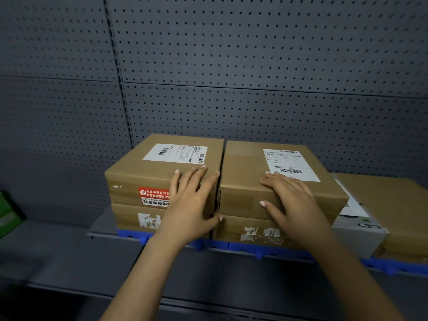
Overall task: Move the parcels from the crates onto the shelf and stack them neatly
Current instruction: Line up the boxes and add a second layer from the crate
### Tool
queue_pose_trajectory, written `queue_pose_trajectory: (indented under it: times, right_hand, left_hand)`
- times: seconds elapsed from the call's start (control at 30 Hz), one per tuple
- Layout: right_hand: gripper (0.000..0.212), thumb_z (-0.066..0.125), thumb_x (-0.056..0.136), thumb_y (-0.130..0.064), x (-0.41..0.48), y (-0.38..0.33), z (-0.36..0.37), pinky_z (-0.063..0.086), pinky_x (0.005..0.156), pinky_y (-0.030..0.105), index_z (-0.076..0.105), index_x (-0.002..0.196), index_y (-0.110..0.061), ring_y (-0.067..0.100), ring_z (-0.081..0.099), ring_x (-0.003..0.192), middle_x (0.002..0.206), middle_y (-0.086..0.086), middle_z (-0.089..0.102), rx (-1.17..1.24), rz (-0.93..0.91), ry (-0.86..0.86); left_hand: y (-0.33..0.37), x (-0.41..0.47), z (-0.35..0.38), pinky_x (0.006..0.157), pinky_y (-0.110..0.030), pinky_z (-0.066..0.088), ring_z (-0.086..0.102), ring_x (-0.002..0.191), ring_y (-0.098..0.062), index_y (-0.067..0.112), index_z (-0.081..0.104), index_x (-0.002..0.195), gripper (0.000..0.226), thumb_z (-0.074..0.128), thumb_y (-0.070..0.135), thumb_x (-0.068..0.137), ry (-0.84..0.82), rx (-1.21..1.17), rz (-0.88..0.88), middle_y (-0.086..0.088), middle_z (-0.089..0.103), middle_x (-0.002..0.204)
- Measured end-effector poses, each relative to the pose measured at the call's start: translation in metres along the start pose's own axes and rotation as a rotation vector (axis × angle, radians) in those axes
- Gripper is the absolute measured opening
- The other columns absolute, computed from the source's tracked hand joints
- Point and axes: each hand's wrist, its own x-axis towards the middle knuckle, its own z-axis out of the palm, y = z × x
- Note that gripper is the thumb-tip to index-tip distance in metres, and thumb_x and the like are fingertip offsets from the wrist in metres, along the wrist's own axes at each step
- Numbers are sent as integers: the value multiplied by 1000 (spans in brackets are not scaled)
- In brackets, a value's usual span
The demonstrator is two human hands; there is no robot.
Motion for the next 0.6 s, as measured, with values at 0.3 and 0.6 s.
queue_pose_trajectory:
  times: [0.3, 0.6]
  right_hand:
    - [45, 63, 90, -32, -1, -2, 1, 16, 115, 33, 51, 133, -28, 11, 35, 137, 144, -6, 46, 10, -9, -11]
    - [33, 60, 90, -24, -12, -28, 15, 24, 111, 29, 60, 122, -23, 8, 43, 123, 130, -7, 55, 133, -203, 92]
  left_hand:
    - [-1, 0, 2, 117, -45, -10, 12, 145, -21, 29, 22, 151, 97, 67, 59, 71, 14, -14, 13, -1, 24, 155]
    - [-1, -31, -6, 119, -43, -2, 25, 142, -21, 25, 40, 144, 72, 60, 49, 79, 173, -138, -38, 1, 39, 147]
